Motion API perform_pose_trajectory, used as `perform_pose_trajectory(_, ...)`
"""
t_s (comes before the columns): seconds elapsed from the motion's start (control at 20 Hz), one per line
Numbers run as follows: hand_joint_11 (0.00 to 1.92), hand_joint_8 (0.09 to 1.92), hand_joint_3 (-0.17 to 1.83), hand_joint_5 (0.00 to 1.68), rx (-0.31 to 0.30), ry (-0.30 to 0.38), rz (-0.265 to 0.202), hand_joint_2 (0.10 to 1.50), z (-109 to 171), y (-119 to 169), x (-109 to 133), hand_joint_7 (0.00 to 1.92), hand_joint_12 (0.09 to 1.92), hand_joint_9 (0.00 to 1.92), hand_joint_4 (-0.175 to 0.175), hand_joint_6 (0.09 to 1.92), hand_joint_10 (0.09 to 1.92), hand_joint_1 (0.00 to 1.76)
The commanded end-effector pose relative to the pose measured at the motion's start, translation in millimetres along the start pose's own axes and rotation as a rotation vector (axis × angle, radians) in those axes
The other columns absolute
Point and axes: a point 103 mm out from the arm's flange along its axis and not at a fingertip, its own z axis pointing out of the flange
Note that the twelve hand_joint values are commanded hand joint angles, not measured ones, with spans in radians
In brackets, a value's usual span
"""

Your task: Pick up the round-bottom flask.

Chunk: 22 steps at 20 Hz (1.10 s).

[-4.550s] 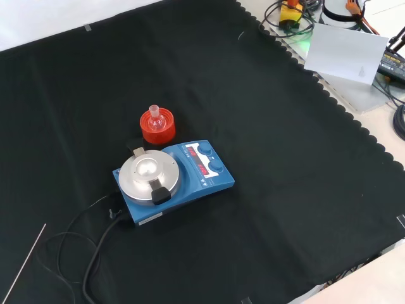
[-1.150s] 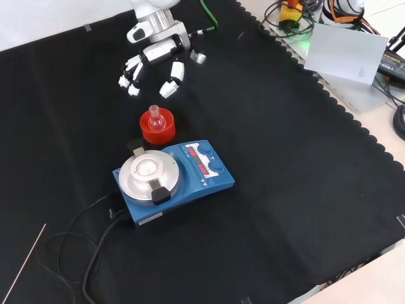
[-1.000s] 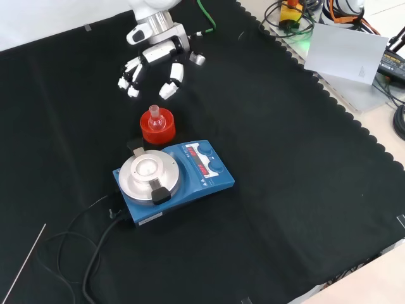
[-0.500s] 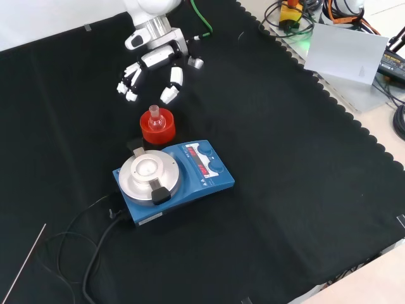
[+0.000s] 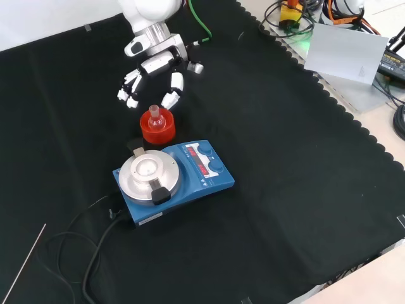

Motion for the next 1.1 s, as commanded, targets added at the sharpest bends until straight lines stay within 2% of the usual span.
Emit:
perform_pose_trajectory(0.05, 0.00, 0.43, 0.67, 0.55, -0.008, 0.014, -0.015, 0.58, -1.2, 2.3, -4.4, 0.06, 0.96, 0.15, 0.004, 0.09, 0.55, 0.89)
perform_pose_trajectory(0.15, 0.00, 0.43, 0.67, 0.55, -0.023, -0.006, -0.006, 0.58, 1.0, 2.2, -2.9, 0.06, 0.96, 0.15, 0.004, 0.09, 0.55, 0.89)
perform_pose_trajectory(0.6, 0.00, 0.43, 0.67, 0.56, -0.049, -0.002, 0.004, 0.58, 11.7, 4.2, -2.7, 0.06, 0.97, 0.15, 0.004, 0.09, 0.56, 0.89)
perform_pose_trajectory(0.65, 0.00, 0.43, 0.67, 0.56, -0.039, 0.030, -0.019, 0.58, 11.1, 4.1, -2.8, 0.06, 0.97, 0.15, 0.004, 0.09, 0.56, 0.89)
perform_pose_trajectory(0.8, 0.00, 0.42, 0.67, 0.56, -0.040, 0.049, -0.037, 0.57, 11.0, 4.3, -3.2, 0.06, 0.97, 0.15, 0.004, 0.09, 0.56, 0.90)
perform_pose_trajectory(1.0, 0.00, 0.42, 0.67, 0.56, -0.066, -0.010, -0.016, 0.57, 14.1, 4.2, -1.5, 0.06, 0.97, 0.16, 0.004, 0.09, 0.56, 0.90)
perform_pose_trajectory(1.1, 0.00, 0.42, 0.67, 0.57, -0.072, -0.017, -0.003, 0.58, 16.6, 4.7, 0.7, 0.07, 0.97, 0.16, 0.004, 0.09, 0.56, 0.90)
